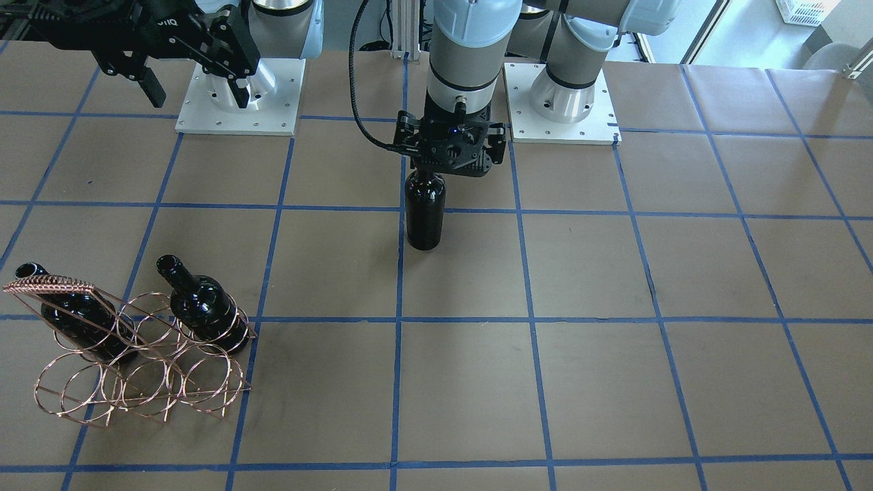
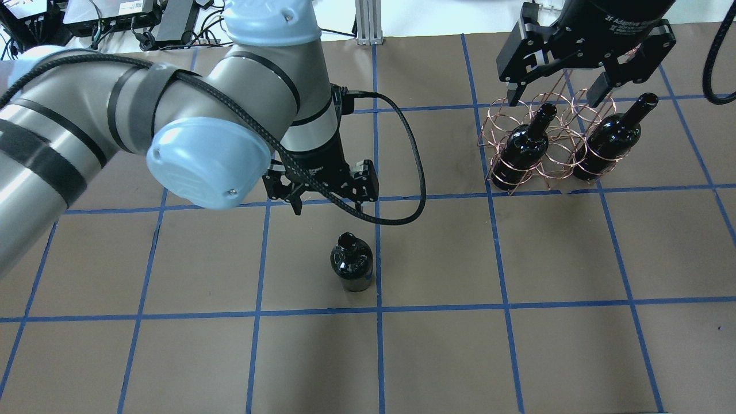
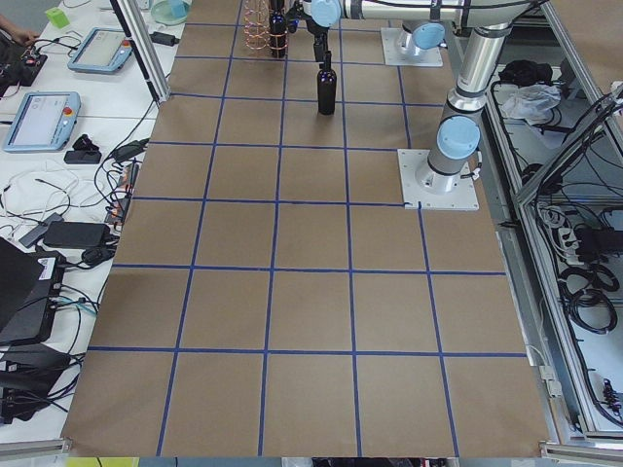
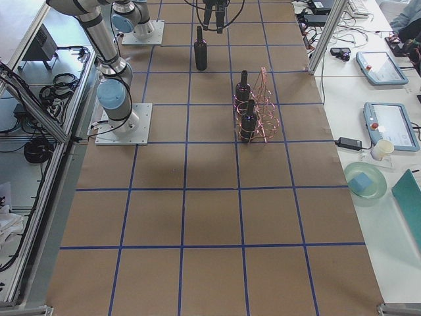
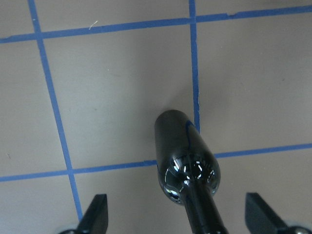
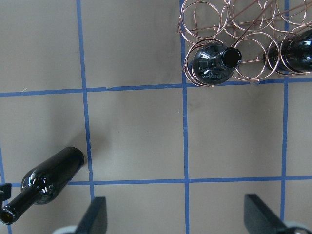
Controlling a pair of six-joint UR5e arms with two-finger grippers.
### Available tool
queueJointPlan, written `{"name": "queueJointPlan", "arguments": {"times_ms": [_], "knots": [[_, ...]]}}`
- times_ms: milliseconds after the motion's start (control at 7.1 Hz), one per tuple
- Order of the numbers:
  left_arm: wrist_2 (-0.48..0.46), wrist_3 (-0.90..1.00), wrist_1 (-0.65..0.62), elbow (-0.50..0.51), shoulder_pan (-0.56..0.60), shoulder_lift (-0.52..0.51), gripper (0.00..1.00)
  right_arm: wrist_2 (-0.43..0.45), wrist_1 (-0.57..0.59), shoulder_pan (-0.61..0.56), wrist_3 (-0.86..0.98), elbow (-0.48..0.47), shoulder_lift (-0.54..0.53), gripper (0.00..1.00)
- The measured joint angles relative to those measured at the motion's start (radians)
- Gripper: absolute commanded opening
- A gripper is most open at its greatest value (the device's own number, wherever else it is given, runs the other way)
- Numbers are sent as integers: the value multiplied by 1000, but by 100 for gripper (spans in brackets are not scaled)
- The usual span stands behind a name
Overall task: Place wine into wine basket
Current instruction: 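Open the left gripper and raise it away from the bottle, then move the right gripper over the standing bottle while the left arm retreats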
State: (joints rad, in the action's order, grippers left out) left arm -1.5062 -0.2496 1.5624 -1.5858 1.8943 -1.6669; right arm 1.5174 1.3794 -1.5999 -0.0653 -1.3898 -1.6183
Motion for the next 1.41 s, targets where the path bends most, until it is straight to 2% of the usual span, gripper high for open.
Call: {"name": "queueJointPlan", "arguments": {"times_ms": [282,563,704,986,1408], "knots": [[-12,22,60,141,-128,6,100,-4,3,-2,-10,2,1,100],[-44,177,69,189,-319,9,100,-7,18,-20,-66,4,17,100],[-56,284,71,198,-425,12,100,-10,38,-65,-127,4,45,100],[-70,433,83,201,-598,25,100,-17,88,-225,-262,0,123,99],[-76,504,91,188,-697,33,100,-26,215,-409,-449,-51,241,97]]}}
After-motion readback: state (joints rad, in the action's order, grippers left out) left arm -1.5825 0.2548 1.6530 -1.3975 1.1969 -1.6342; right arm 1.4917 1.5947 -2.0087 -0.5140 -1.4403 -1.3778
